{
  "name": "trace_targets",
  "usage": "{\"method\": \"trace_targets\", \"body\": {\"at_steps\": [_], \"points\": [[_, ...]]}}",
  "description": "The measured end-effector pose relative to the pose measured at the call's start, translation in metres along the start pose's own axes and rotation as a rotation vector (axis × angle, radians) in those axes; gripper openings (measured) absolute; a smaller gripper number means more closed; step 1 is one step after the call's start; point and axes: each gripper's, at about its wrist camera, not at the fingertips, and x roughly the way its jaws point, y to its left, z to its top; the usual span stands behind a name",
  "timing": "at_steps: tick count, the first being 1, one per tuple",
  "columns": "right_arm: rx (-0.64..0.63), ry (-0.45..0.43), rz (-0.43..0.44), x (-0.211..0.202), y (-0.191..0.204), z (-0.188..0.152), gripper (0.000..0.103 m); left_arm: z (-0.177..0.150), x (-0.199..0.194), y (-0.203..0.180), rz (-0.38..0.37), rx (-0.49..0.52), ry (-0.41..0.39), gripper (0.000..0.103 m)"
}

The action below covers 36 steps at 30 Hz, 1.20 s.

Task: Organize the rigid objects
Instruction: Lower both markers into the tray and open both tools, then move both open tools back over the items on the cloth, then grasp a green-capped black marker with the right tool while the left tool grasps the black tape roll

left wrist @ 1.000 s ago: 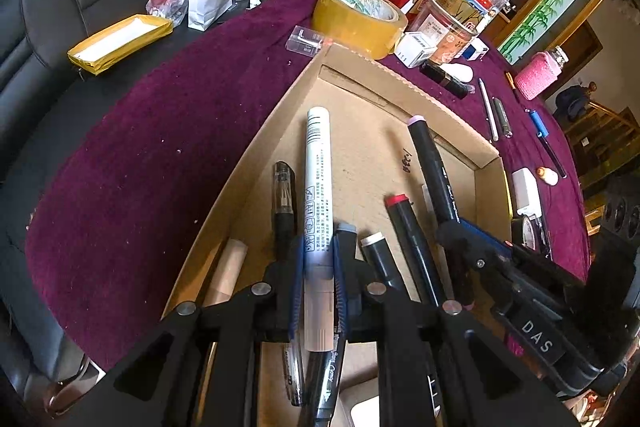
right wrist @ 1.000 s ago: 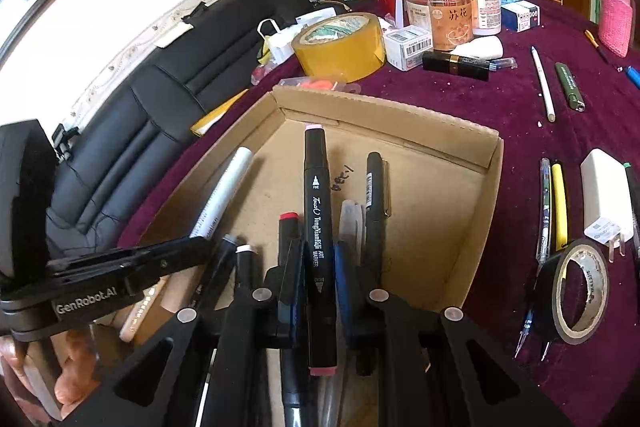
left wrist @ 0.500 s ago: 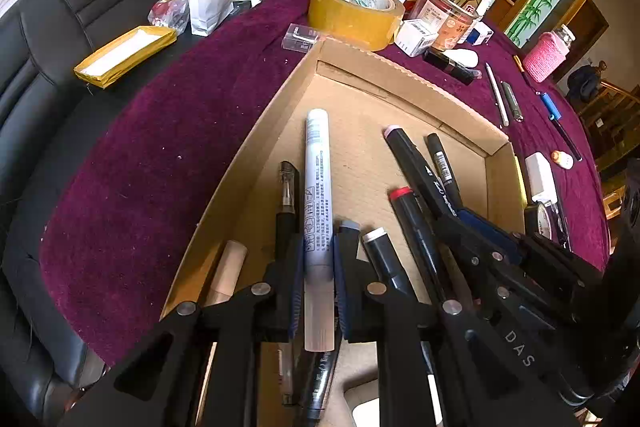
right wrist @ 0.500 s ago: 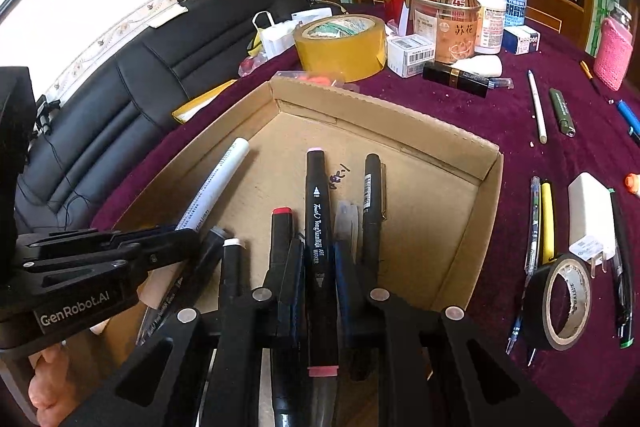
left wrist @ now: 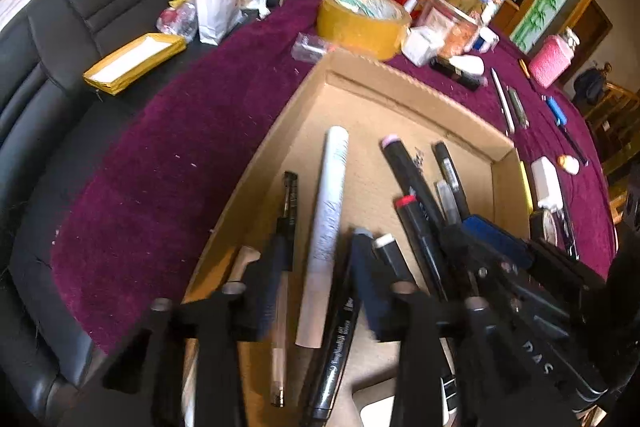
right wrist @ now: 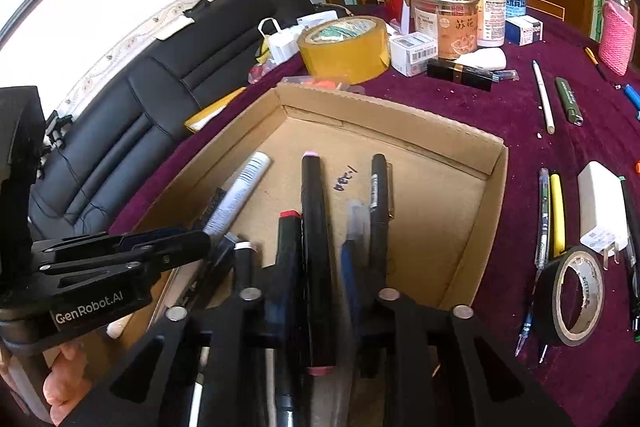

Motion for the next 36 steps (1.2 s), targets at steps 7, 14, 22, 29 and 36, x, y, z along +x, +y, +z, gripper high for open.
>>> {"method": "trace_targets", "body": {"at_steps": [7, 14, 22, 29, 36], "points": [[0.044, -0.057, 0.066, -0.014, -0.007, 0.002, 0.034, -0.014, -0.023, -0.006, -0.031, -0.008, -0.037, 0.042], [0.102, -0.122, 0.093, -0.034, -0.022, 0.003, 0.034, -0.046, -0.052, -0.039, -0.062, 0.015, -0.102, 0.053], [0.172, -0.127, 0.166, -0.084, -0.052, -0.01, 0.039, -0.073, -0.071, -0.078, -0.116, 0.042, -0.122, 0.061], [0.166, -0.113, 0.069, -0.157, -0.112, -0.027, 0.047, -0.084, -0.066, -0.126, -0.152, 0.118, -0.102, 0.064], [0.205, -0.094, -0.114, -0.155, -0.185, -0.011, 0.047, -0.087, -0.059, -0.152, -0.156, 0.154, -0.081, 0.064]]}}
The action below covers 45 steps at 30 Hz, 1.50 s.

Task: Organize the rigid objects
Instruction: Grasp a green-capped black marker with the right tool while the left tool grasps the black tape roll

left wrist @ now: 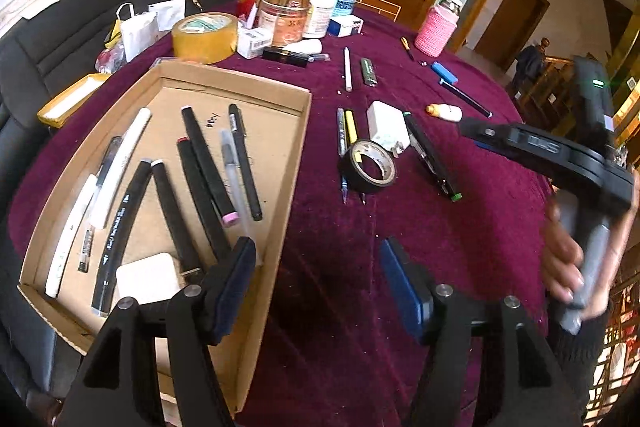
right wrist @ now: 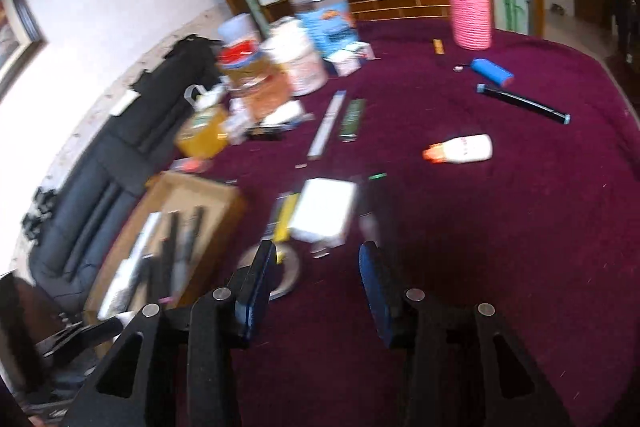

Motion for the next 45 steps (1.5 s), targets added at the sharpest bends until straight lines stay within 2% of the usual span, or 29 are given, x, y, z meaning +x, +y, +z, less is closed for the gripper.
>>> {"method": "trace_targets", "body": {"at_steps": [3, 6, 11, 14, 16, 20, 24, 28, 30, 33, 36, 37, 39, 45], "points": [[0.045, -0.008, -0.014, 0.019, -0.022, -0.001, 0.045, -0.001, 0.005, -0.003, 0.009, 0.006, 0.013, 0.064], [0.066, 0.022, -0.037, 0.037, -0.039, -0.005, 0.033, 0.0, 0.012, -0.004, 0.006, 0.001, 0.029, 0.064], [0.1, 0.031, -0.028, 0.055, -0.046, -0.004, 0.03, 0.003, 0.027, -0.015, -0.019, 0.017, 0.056, 0.064], [0.104, 0.047, -0.041, 0.064, -0.047, -0.004, 0.025, 0.006, 0.032, -0.022, -0.025, 0.033, 0.065, 0.064], [0.11, 0.055, -0.063, 0.068, -0.049, -0.004, 0.018, 0.008, 0.036, -0.022, -0.03, 0.032, 0.066, 0.064], [0.111, 0.06, -0.062, 0.073, -0.05, -0.005, 0.017, 0.015, 0.044, -0.025, -0.03, 0.037, 0.075, 0.064], [0.092, 0.061, -0.103, 0.071, -0.045, -0.006, 0.016, 0.025, 0.051, -0.031, -0.016, 0.054, 0.075, 0.064], [0.16, 0.055, -0.097, 0.065, -0.055, -0.007, 0.016, 0.04, 0.061, -0.036, 0.006, 0.046, 0.079, 0.064], [0.205, 0.037, -0.083, 0.058, -0.062, -0.009, 0.015, 0.048, 0.07, -0.039, 0.044, 0.053, 0.101, 0.064], [0.241, 0.021, -0.114, 0.05, -0.068, -0.01, 0.015, 0.06, 0.086, -0.044, 0.054, 0.075, 0.126, 0.063], [0.261, 0.021, -0.115, 0.047, -0.07, -0.011, 0.015, 0.07, 0.103, -0.044, 0.061, 0.07, 0.16, 0.057], [0.26, 0.026, -0.119, 0.048, -0.07, -0.011, 0.015, 0.072, 0.107, -0.043, 0.064, 0.067, 0.166, 0.051], [0.26, 0.029, -0.13, 0.049, -0.069, -0.011, 0.015, 0.077, 0.114, -0.044, 0.072, 0.068, 0.17, 0.049], [0.261, 0.033, -0.131, 0.05, -0.071, -0.012, 0.015, 0.084, 0.138, -0.042, 0.109, 0.061, 0.207, 0.02]]}}
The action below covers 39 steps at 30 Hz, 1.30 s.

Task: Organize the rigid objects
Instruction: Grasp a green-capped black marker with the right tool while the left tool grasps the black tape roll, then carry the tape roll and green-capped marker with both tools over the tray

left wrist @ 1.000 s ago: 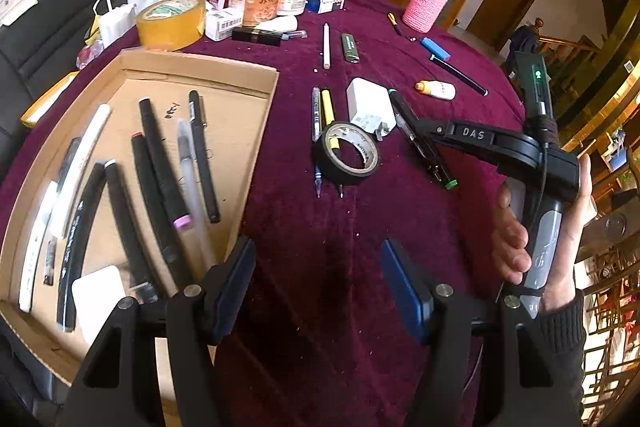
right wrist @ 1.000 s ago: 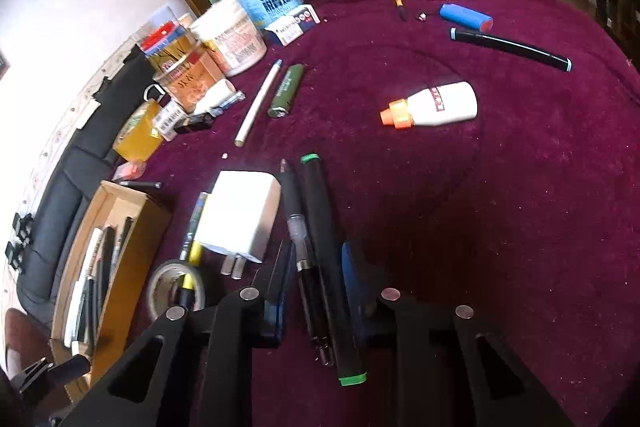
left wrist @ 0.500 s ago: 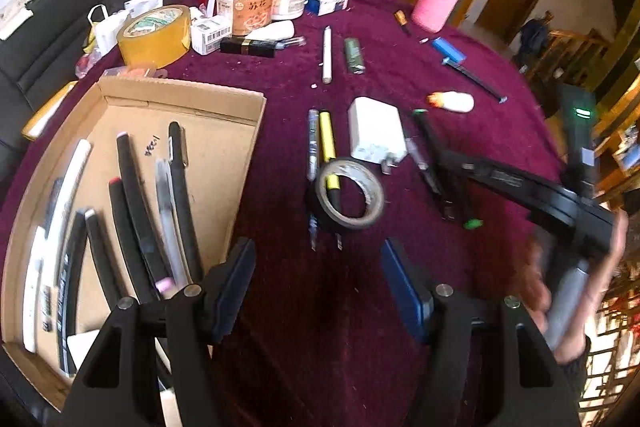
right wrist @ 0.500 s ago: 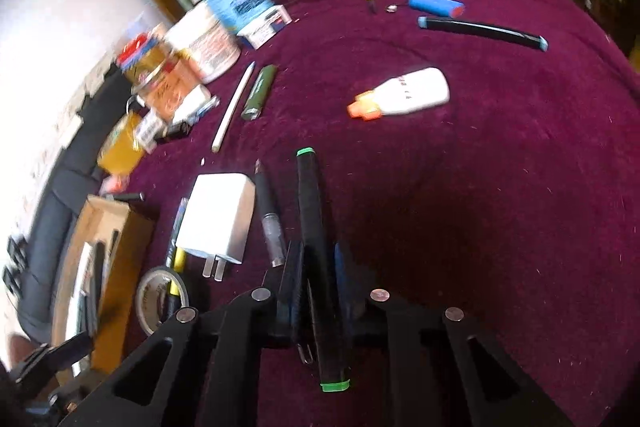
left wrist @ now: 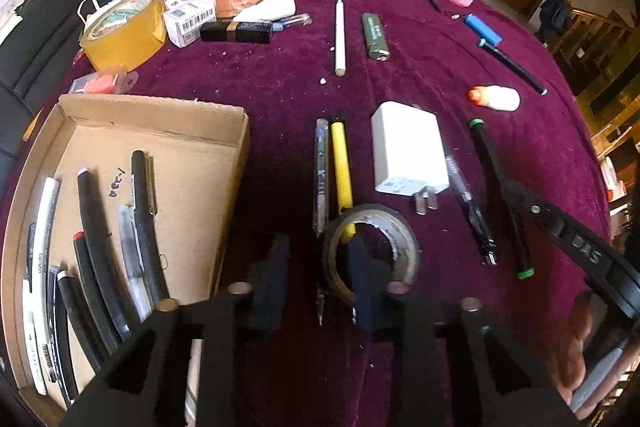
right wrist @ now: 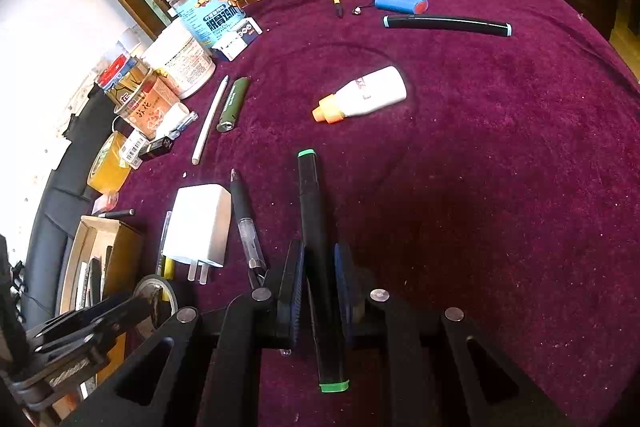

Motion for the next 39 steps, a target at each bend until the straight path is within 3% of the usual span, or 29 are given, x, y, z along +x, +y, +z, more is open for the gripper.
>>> {"method": "trace_targets", "body": {"at_steps": [2, 12, 16, 27, 39], "points": [[-0.002, 0.004, -0.003, 0.001, 0.001, 0.0, 0.015, 0.0, 0.004, 0.001, -0.001, -0.008, 0.014, 0.008], [-0.023, -0.025, 0.03, -0.006, 0.006, -0.002, 0.015, -0.024, -0.03, 0.006, -0.021, 0.005, -0.037, 0.008], [-0.026, -0.038, 0.072, -0.009, 0.008, -0.003, 0.015, -0.043, -0.054, 0.015, -0.063, 0.006, -0.054, 0.008], [-0.204, -0.111, 0.156, -0.027, 0.061, -0.023, 0.016, -0.102, -0.104, 0.093, -0.094, -0.135, -0.104, 0.008], [-0.289, -0.101, 0.221, -0.042, 0.105, -0.042, 0.016, -0.122, -0.127, 0.179, -0.05, -0.289, -0.164, 0.008]]}}
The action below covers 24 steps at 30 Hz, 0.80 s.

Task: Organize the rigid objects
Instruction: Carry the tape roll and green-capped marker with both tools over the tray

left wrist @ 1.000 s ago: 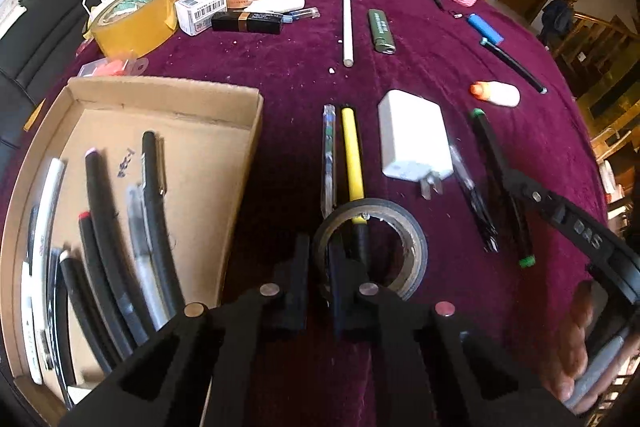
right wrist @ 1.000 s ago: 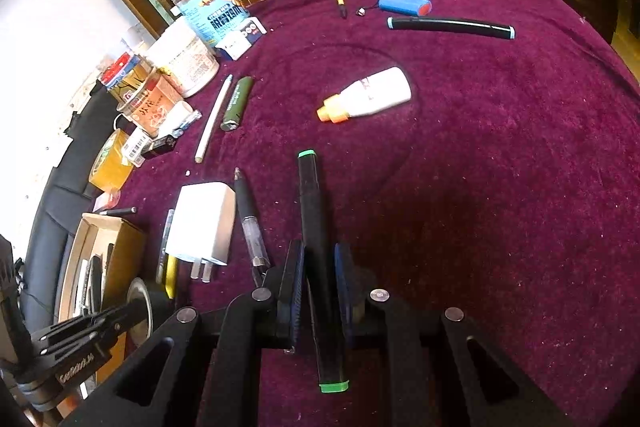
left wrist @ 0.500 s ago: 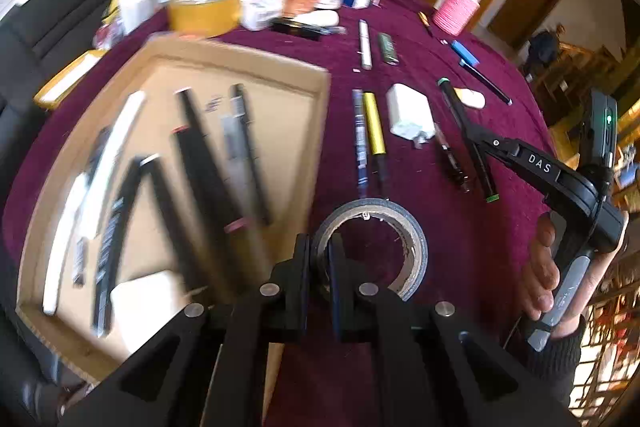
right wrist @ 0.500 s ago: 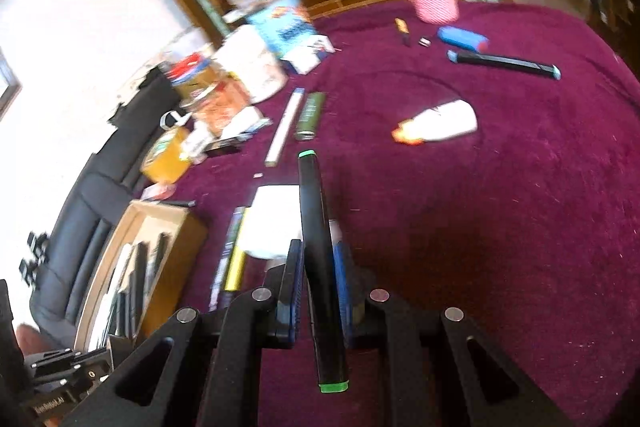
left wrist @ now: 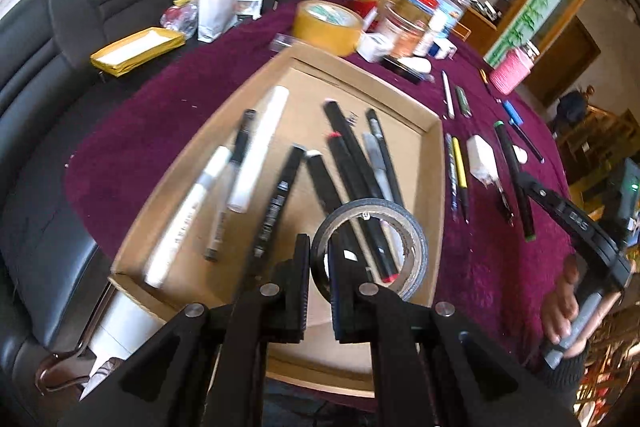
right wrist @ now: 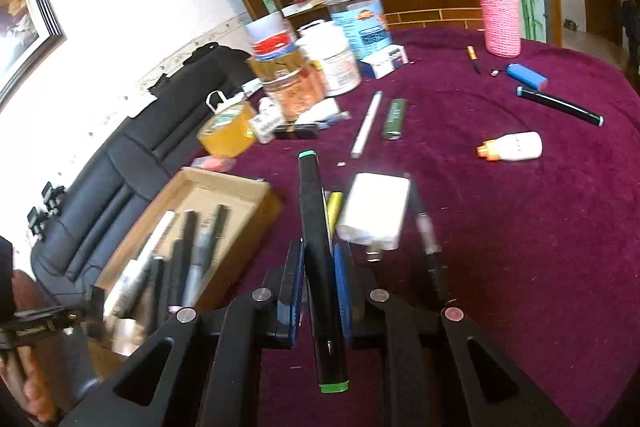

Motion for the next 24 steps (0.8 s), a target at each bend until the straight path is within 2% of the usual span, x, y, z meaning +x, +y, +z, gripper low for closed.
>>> {"method": "trace_targets", "body": {"at_steps": [4, 6, 9, 13, 19, 21, 24], "points": [[0.01, 0.039, 0.068, 0.003, 0.035, 0.003, 0.016, 0.002, 0.003, 0.011, -0.002, -0.024, 0.002, 0.008], [0.013, 0.058, 0.131, 0.007, 0.056, 0.004, 0.016, 0.004, 0.006, 0.014, 0.0, -0.031, 0.006, 0.008], [-0.013, 0.075, 0.156, 0.018, 0.085, 0.007, 0.016, 0.006, 0.009, 0.02, 0.007, -0.039, 0.01, 0.008], [-0.042, 0.113, 0.166, 0.053, 0.111, 0.011, 0.016, 0.011, 0.012, 0.023, 0.017, -0.046, 0.012, 0.008], [-0.018, 0.149, 0.149, 0.1, 0.109, 0.003, 0.017, 0.02, 0.021, 0.026, 0.035, -0.033, 0.022, 0.008], [-0.033, 0.149, 0.127, 0.105, 0.108, -0.002, 0.017, 0.024, 0.025, 0.025, 0.038, -0.026, 0.025, 0.008], [-0.028, 0.15, 0.15, 0.106, 0.107, -0.003, 0.017, 0.032, 0.032, 0.025, 0.025, -0.025, 0.037, 0.008]]}}
